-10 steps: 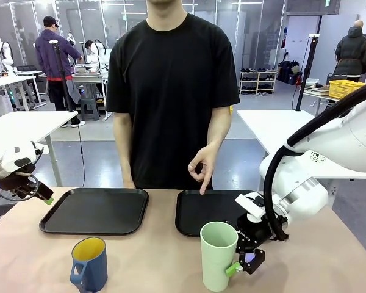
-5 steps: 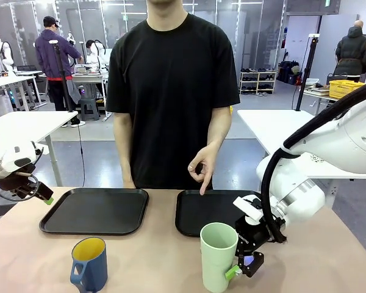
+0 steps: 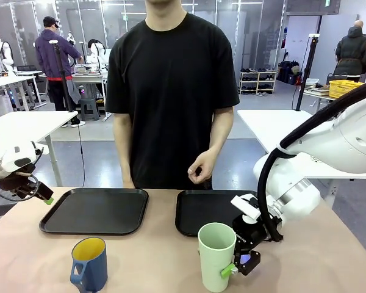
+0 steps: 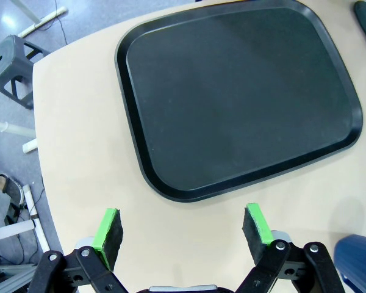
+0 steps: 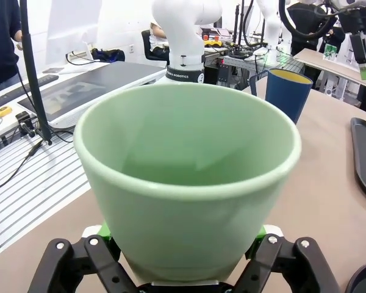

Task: Sort and store the cups by type.
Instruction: Pick up the Reusable plastic cup.

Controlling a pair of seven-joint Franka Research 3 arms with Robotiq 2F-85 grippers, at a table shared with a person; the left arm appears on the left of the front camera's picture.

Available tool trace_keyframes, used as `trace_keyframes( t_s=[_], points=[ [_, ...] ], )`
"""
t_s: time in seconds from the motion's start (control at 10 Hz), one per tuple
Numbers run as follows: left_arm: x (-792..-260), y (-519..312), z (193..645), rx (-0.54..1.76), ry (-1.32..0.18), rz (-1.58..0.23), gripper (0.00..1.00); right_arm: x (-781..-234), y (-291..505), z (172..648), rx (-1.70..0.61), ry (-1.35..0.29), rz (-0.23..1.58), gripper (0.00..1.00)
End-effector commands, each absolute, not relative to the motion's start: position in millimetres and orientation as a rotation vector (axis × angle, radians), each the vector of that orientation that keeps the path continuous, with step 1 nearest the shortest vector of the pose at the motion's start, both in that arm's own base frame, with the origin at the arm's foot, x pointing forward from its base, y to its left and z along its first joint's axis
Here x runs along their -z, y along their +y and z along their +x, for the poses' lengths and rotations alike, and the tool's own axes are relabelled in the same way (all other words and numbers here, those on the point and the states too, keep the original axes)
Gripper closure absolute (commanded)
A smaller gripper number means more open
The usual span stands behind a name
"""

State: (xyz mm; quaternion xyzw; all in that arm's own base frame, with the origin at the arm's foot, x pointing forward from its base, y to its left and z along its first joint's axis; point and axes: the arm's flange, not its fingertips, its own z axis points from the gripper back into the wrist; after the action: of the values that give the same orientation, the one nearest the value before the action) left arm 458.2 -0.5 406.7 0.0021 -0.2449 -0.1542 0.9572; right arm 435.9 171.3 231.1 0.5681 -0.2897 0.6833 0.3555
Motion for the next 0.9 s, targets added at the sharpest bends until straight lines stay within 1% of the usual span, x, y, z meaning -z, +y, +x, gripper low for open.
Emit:
trace_keyframes(
  t_s=[0.0,0.1,0.2,0.6,0.8],
  points=[
    [-408.7,1.8,457.4,0.317,-0.502,0.004,0.00,-212.2,161.6,424.3,-1.811,-0.780,1.489,0.32],
    [-408.7,1.8,457.4,0.317,-0.502,0.004,0.00,-213.2,161.3,424.3,-1.815,-0.765,1.484,0.39],
    [-408.7,1.8,457.4,0.317,-0.502,0.004,0.00,-219.2,161.2,425.2,-1.795,-0.807,1.473,0.35],
    [-408.7,1.8,457.4,0.317,-0.502,0.004,0.00,-267.3,158.0,427.6,-1.758,-0.886,1.413,0.35],
    [-408.7,1.8,457.4,0.317,-0.502,0.004,0.00,-287.5,153.9,430.5,-1.697,-0.989,1.353,0.35]
  ],
)
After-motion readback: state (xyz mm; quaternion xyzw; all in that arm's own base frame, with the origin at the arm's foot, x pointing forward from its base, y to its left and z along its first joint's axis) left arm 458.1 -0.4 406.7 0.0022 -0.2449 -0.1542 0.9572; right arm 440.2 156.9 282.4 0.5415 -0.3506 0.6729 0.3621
